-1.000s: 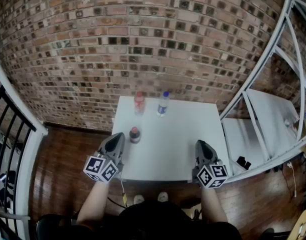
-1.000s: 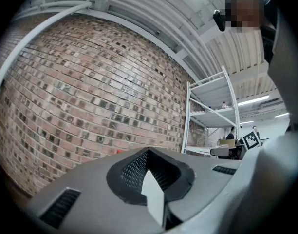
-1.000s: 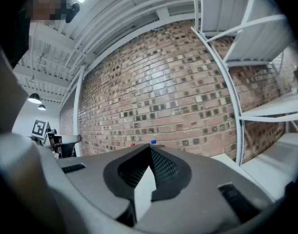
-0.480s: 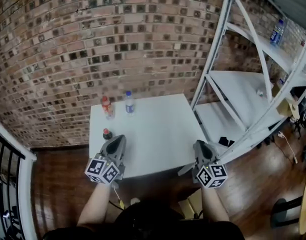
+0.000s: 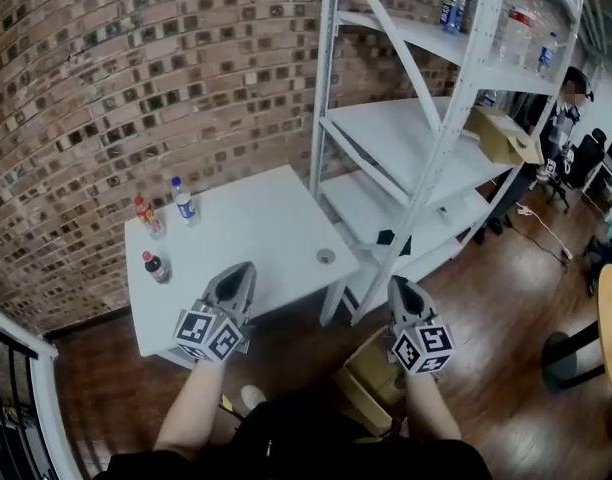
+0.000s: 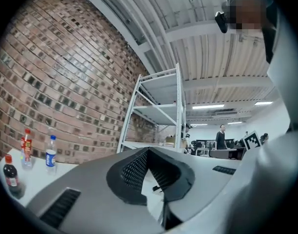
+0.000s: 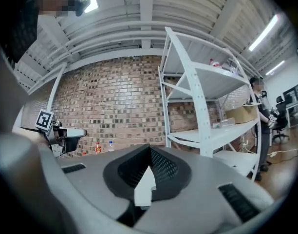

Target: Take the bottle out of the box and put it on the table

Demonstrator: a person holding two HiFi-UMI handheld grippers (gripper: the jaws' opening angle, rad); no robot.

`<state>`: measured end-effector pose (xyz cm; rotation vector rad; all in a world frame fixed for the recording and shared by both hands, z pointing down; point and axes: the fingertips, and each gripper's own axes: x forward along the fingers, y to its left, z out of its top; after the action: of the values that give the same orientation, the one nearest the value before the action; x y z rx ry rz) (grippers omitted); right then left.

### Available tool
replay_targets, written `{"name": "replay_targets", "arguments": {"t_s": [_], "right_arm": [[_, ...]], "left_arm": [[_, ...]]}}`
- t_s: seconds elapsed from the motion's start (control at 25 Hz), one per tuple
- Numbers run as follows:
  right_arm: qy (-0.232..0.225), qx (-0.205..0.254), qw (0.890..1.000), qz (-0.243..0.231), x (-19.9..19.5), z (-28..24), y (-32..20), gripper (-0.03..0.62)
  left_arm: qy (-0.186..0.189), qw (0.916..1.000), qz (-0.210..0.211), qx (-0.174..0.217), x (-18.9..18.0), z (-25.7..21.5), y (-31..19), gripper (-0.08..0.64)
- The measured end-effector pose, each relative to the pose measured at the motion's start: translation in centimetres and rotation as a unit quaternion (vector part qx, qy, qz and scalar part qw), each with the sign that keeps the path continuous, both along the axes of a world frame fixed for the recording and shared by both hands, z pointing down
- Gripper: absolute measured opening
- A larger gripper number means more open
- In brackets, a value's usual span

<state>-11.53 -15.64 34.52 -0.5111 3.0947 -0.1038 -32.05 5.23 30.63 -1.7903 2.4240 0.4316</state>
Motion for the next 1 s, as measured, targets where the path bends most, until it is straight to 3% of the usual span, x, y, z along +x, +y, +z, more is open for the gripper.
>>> {"name": "replay_targets", "arguments": {"t_s": [0.24, 0.52, 0.76, 1.0], "right_arm": [[-0.013, 0.01, 0.994, 0.106, 12.1, -0.9, -4.5, 0.002], [-0.022, 0.025, 0.972, 0.233, 25.5, -1.2, -6.9, 0.002], [-0.018, 0.017, 0.937, 0.347, 36.1, -0.8, -6.0, 0.002], [-0.019, 0.011, 0.909, 0.416, 40.5, -0.2, -3.8, 0.002]], "left_arm": [[-0.014, 0.9949, 0.099, 0.013, 7.8, -1.5, -8.7, 0.003], [-0.022, 0.9746, 0.221, 0.027, 17.7, -2.1, -17.5, 0.003], [-0.019, 0.9408, 0.337, 0.026, 27.1, -2.2, -23.2, 0.003], [-0.014, 0.9079, 0.419, 0.018, 32.3, -1.4, -24.9, 0.003]]}}
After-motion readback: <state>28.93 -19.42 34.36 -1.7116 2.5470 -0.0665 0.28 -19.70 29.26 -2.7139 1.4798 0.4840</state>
